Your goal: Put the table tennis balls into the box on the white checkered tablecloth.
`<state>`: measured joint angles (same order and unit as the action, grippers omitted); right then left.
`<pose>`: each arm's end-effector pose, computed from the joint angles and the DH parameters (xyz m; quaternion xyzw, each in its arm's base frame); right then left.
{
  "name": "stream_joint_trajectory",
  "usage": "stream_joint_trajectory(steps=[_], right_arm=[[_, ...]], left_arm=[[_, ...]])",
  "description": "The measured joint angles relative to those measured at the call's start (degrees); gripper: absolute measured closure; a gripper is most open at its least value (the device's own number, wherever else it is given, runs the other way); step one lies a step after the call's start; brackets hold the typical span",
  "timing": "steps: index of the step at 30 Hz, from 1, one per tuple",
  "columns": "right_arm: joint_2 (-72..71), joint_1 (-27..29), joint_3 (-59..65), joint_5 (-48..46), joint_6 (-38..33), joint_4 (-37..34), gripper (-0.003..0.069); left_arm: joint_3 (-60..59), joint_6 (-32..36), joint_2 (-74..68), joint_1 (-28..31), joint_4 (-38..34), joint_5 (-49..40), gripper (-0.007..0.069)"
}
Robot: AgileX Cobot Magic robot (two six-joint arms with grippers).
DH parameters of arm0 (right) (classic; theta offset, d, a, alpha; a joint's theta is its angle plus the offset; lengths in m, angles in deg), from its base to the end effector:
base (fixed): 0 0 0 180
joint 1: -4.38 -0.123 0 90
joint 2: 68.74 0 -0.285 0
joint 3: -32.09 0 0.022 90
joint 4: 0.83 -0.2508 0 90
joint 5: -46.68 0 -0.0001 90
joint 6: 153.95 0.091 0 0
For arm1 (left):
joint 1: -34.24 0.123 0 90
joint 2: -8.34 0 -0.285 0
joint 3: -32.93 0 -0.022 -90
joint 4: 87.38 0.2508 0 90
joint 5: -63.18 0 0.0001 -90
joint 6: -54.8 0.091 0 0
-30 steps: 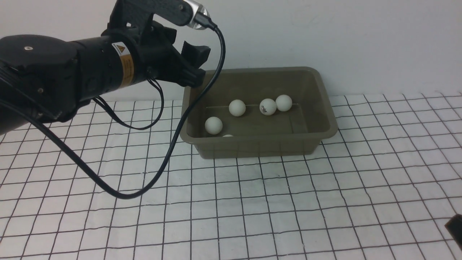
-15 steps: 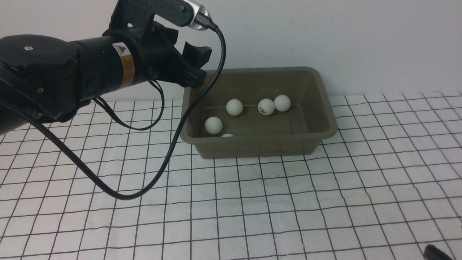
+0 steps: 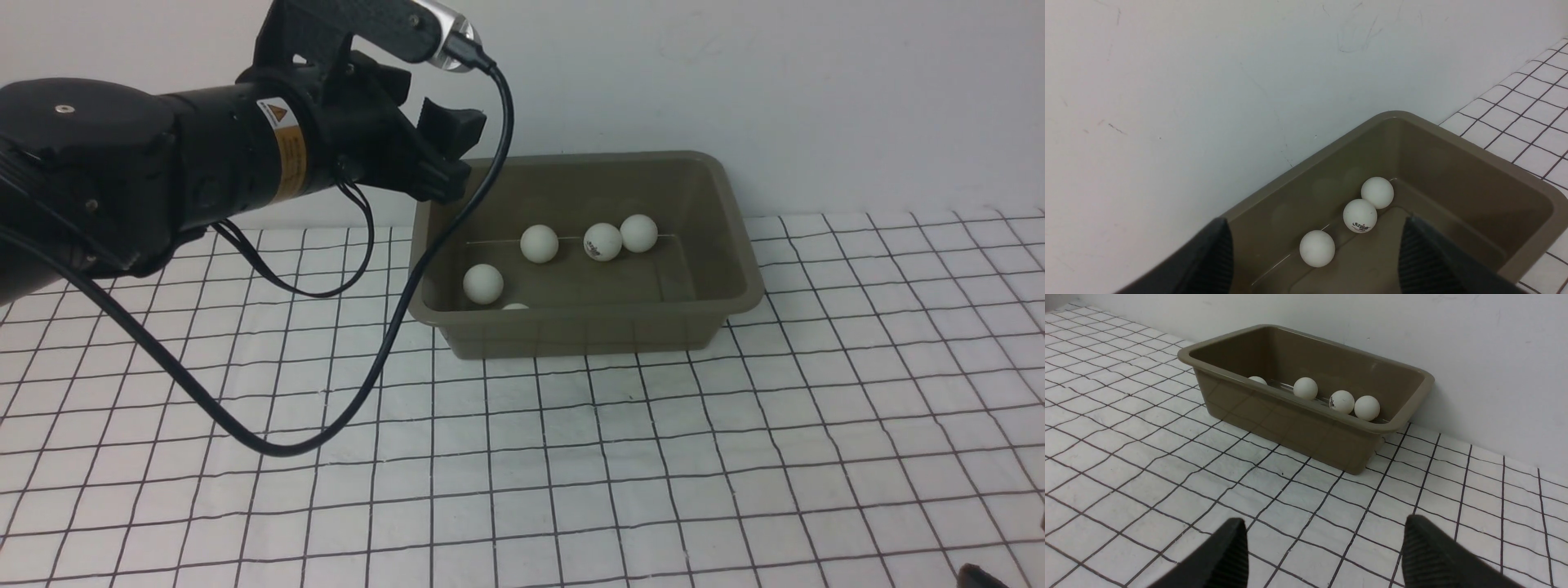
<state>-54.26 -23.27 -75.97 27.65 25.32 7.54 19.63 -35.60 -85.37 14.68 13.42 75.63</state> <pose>0.0557 0.0243 0.2079 -0.2338 0.7595 0.0815 0.6016 0.3221 -0.1348 0.3256 0.2709 0.7673 -0.1313 0.5662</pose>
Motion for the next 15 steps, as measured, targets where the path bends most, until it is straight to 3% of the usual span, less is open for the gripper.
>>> stream_joint_trajectory(steps=[7, 15], right_arm=[[0.0, 0.71, 0.0, -0.12, 0.02, -7.96, 0.0197], [0.0, 11.29, 0.39, 0.08, 0.02, -7.94, 0.0197]], left_arm=[[0.0, 0.0, 0.0, 0.0, 0.06, 0.0, 0.0134], [0.0, 0.0, 0.0, 0.0, 0.11, 0.0, 0.0134]])
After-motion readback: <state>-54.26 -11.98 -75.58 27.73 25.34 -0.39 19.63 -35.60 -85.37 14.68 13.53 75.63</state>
